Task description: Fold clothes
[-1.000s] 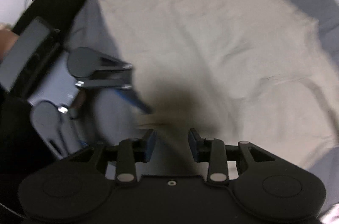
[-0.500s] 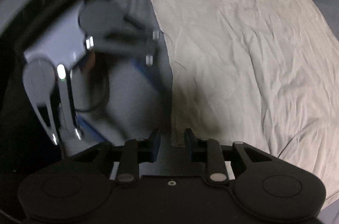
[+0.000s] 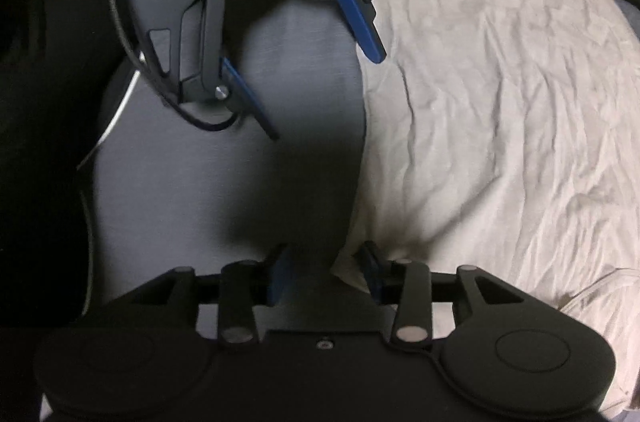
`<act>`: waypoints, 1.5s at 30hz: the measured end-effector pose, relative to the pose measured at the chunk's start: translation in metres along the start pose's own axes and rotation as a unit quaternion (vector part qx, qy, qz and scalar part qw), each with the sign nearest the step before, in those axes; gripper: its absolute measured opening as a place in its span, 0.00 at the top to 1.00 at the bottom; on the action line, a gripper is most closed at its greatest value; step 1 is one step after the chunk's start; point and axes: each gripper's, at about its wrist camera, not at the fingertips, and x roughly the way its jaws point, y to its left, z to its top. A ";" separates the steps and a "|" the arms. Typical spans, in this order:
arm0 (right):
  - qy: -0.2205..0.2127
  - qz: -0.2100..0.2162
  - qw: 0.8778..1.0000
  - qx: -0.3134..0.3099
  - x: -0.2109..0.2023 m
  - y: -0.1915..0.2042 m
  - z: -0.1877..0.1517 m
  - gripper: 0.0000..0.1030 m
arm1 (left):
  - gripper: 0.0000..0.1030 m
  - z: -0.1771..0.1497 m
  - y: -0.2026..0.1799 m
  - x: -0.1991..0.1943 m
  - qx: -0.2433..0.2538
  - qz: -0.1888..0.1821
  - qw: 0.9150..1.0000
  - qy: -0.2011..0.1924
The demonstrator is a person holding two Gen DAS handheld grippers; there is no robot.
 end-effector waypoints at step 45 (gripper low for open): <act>-0.161 -0.085 0.899 0.399 -0.099 -0.134 0.147 0.28 | 0.22 -0.036 0.205 -0.078 -0.358 0.105 0.917 -0.139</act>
